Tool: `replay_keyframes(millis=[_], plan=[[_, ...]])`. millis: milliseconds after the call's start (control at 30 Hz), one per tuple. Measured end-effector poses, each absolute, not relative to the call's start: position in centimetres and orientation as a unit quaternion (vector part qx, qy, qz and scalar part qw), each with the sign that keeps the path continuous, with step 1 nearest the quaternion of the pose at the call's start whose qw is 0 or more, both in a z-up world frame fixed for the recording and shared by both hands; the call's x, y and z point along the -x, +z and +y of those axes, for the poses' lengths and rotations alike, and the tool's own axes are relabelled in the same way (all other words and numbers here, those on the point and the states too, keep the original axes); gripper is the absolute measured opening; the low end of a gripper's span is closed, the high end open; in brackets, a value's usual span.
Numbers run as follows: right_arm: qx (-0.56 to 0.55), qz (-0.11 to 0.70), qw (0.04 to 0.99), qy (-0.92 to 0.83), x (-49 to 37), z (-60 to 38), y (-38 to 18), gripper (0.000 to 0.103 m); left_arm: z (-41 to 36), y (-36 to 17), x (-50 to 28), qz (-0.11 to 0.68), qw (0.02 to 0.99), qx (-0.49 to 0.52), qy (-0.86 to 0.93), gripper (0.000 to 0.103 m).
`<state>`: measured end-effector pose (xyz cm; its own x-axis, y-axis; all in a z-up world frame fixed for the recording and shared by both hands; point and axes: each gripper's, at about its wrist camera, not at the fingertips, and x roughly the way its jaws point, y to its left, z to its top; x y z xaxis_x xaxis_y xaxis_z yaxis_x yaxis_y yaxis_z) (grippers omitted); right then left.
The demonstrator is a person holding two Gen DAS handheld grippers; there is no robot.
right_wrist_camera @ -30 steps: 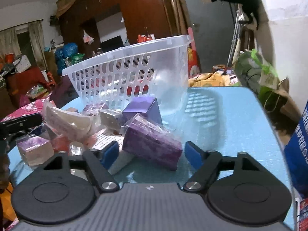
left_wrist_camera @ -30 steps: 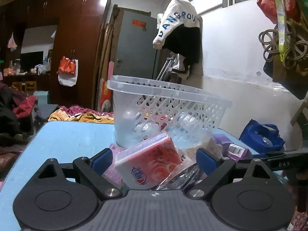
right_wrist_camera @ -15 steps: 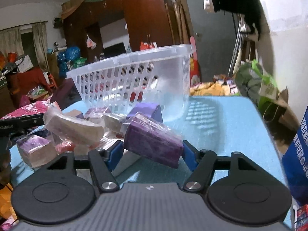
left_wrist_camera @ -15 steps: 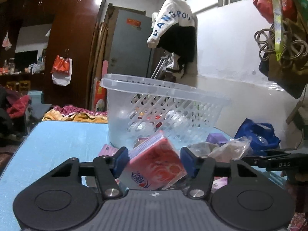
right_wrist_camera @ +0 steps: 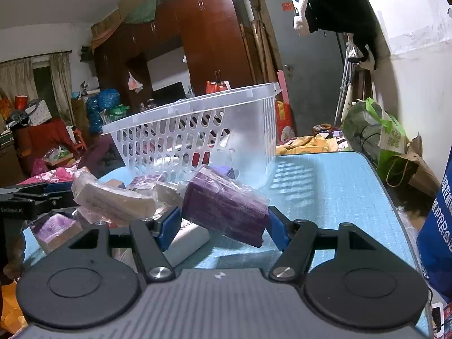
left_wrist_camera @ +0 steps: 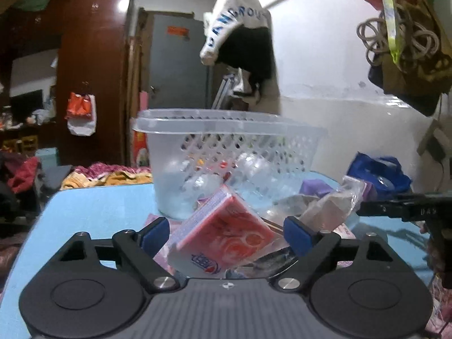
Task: Organize objects
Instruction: 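Grasp the pink soap box with the left tool while the right grasps the purple wrapped bar, then carry both items into the white basket and open both tools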
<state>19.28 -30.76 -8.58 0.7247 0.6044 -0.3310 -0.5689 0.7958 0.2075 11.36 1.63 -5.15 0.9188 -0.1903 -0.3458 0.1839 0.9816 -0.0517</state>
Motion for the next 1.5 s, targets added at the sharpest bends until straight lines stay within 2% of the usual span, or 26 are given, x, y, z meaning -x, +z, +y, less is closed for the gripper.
replay_keyframes(millis=[233, 267, 400, 733, 1067, 1267, 1367, 1400, 1433, 1500], plan=[[-0.049, 0.194, 0.926, 0.319, -19.2, -30.8, -8.8, 0.069, 2.2, -5.2, -13.1, 0.211, 0.972, 0.039, -0.095, 0.090], [-0.049, 0.194, 0.926, 0.319, -19.2, -30.9, -8.8, 0.069, 2.2, -5.2, -13.2, 0.213, 0.972, 0.040, -0.094, 0.082], [-0.052, 0.193, 0.927, 0.318, -19.2, -30.9, -8.8, 0.069, 2.3, -5.1, -13.5, 0.216, 0.971, 0.045, -0.089, 0.079], [-0.041, 0.164, 0.939, 0.301, -18.4, -30.6, -8.1, 0.069, 3.6, -2.6, -12.0, 0.147, 0.983, 0.070, -0.088, 0.078], [-0.006, 0.082, 0.948, 0.308, -19.2, -27.8, -0.1, 0.069, 4.0, 3.2, -14.7, 0.101, 0.985, 0.088, -0.110, 0.078], [0.040, 0.107, 0.948, 0.298, -25.3, -23.3, 2.9, 0.069, 2.9, 7.1, -20.6, 0.097, 0.988, 0.083, -0.089, 0.078], [0.054, 0.117, 0.946, 0.297, -26.8, -22.3, 2.8, 0.072, 2.6, 6.8, -22.7, 0.092, 0.990, 0.080, -0.070, 0.081], [0.056, 0.110, 0.949, 0.290, -26.8, -22.2, 2.6, 0.084, 2.5, 6.5, -23.4, 0.100, 0.990, 0.078, -0.063, 0.085], [0.059, 0.104, 0.952, 0.282, -26.6, -22.3, 2.4, 0.102, 2.4, 6.1, -24.4, 0.119, 0.989, 0.073, -0.057, 0.093], [0.068, 0.100, 0.955, 0.272, -25.8, -22.7, 1.8, 0.103, 2.5, 5.0, -25.1, 0.141, 0.987, 0.065, -0.051, 0.093]])
